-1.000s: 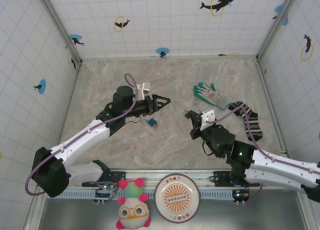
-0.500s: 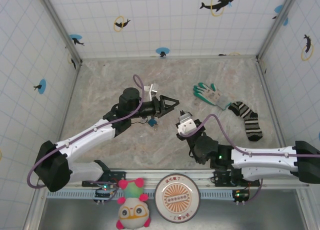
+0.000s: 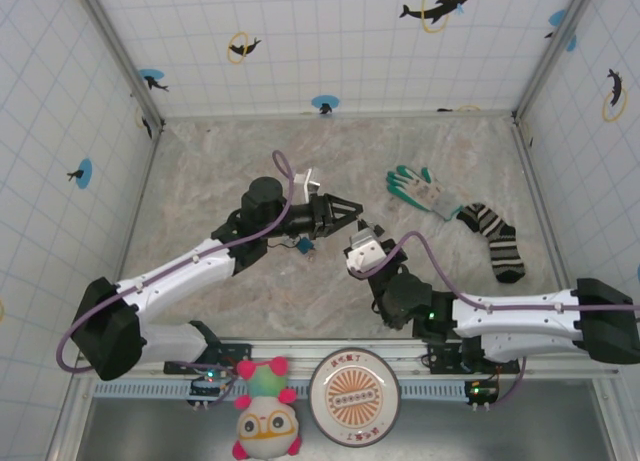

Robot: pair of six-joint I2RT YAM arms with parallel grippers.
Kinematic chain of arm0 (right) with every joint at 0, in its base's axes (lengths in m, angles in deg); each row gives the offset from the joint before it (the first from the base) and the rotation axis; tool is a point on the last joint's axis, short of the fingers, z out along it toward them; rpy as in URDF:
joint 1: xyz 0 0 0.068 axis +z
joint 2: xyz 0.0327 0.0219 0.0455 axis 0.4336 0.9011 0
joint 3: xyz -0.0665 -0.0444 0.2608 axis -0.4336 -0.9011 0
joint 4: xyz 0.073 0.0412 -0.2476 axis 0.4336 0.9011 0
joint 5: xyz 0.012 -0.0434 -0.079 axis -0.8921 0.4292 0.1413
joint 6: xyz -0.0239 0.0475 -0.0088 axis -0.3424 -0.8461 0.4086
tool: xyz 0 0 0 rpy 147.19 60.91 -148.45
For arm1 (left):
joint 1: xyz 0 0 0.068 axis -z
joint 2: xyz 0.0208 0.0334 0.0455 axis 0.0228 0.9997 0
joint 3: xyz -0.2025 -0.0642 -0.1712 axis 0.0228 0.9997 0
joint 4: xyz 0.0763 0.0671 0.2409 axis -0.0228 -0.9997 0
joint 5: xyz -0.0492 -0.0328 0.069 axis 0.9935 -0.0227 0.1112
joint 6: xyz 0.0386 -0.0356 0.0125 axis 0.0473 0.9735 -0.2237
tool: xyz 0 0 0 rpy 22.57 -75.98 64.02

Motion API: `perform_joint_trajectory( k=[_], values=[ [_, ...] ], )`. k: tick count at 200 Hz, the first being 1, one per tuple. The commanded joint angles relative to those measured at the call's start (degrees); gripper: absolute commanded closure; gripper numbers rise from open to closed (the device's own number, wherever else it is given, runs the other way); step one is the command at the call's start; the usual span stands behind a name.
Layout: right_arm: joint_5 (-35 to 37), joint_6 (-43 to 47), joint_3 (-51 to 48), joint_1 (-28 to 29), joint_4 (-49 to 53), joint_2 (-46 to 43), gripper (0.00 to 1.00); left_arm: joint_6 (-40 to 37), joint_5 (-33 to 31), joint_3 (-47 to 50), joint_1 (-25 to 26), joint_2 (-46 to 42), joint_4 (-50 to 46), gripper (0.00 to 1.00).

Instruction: Unlock with the key

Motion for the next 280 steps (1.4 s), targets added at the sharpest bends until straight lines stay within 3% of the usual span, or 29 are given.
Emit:
perform_joint_trajectory(
  k=[1, 48, 65, 106, 146, 172, 191, 215, 257, 280],
  values=[
    [2.56, 3.71, 2.02, 1.10, -3.28, 1.28, 1.00, 0.29, 1.17, -1.67, 0.29, 0.46, 2.67, 0.66],
    [4.44, 6.72, 1.95, 2.44, -3.66, 3.14, 1.00, 0.33, 1.39, -1.45, 0.29, 0.82, 3.17, 0.86],
    [4.58, 6.71, 1.84, 2.67, -3.59, 3.06, 1.00, 0.31, 1.48, -1.23, 0.29, 0.90, 3.33, 1.00],
    [5.49, 4.96, 1.41, 2.88, -2.88, 2.32, 0.97, -0.07, 1.18, -0.50, 0.29, 1.01, 3.72, 1.00],
    [4.09, -9.79, 2.44, 1.13, 11.50, -3.52, 0.73, -5.96, -1.98, -1.42, -0.44, -0.01, -2.64, 1.00],
    [-2.62, -24.93, 4.57, -2.18, 24.25, -7.86, 0.71, -15.42, -8.21, -4.95, -0.94, -0.76, -13.78, 1.00],
    [-8.79, -35.20, 4.96, -6.18, 27.70, -10.40, 0.72, -20.21, -11.57, -6.98, -0.94, -1.07, -17.45, 1.00],
    [-27.30, -52.65, 5.56, -16.86, 32.24, -13.15, 0.72, -24.45, -13.98, -7.41, -0.94, -2.25, -17.37, 1.00],
    [-48.44, -70.08, -0.23, -29.29, 20.66, -15.37, 0.73, -29.48, -16.42, -5.26, -0.94, -6.04, -15.11, 1.00],
    [-57.92, -77.97, -2.05, -33.90, 14.18, -13.94, 0.63, -29.98, -16.16, -3.86, -0.68, -7.61, -12.66, 1.00]
  ],
)
